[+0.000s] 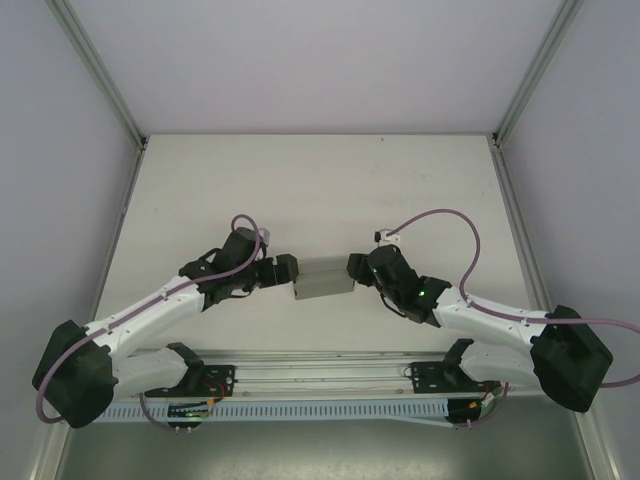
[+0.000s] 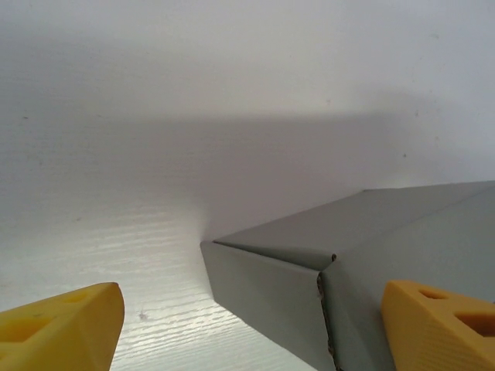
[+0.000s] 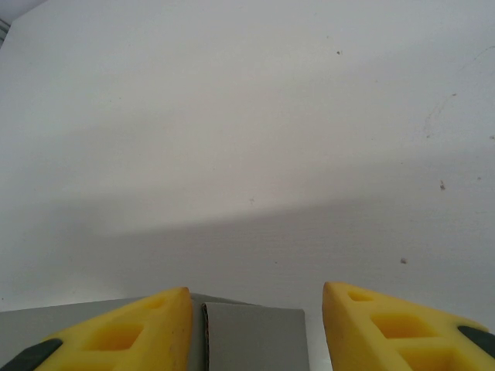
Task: Assemble paper box
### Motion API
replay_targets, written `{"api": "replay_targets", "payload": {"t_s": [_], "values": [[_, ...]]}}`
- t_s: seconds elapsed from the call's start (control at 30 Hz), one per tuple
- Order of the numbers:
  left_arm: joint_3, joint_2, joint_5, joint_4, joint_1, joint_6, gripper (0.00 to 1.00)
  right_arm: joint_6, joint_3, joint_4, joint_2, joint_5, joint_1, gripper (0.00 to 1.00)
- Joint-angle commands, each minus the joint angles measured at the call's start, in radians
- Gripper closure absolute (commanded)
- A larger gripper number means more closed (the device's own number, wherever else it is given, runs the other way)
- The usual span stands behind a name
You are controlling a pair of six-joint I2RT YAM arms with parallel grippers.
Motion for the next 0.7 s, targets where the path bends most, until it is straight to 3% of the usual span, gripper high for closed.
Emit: {"api": "replay_targets", "payload": {"t_s": [0.0,0.23,0.4,0.5,0.67], "values": [[-0.055,-0.001,0.037,0.016,0.009,-0.019,0.2,-0.045,-0.062,-0.303,0.061,-0.018,0.013,0.53],[-0.203,-0.002,0.187,0.198,0.008,-0.049,0.39,-0.05,-0.082,-0.274,0.082,-0.03,0.015,0.53],[-0.323,0.02,0.258,0.361,0.008,0.028,0.64,-0.101,-0.157,-0.14,0.11,-0.054,0.018,0.55],[-0.358,0.047,0.253,0.375,0.008,0.04,0.75,-0.139,-0.183,-0.093,0.111,-0.056,0.022,0.56],[-0.381,0.101,0.238,0.409,0.008,0.047,0.81,-0.177,-0.221,-0.017,0.137,-0.062,0.032,0.63]]}}
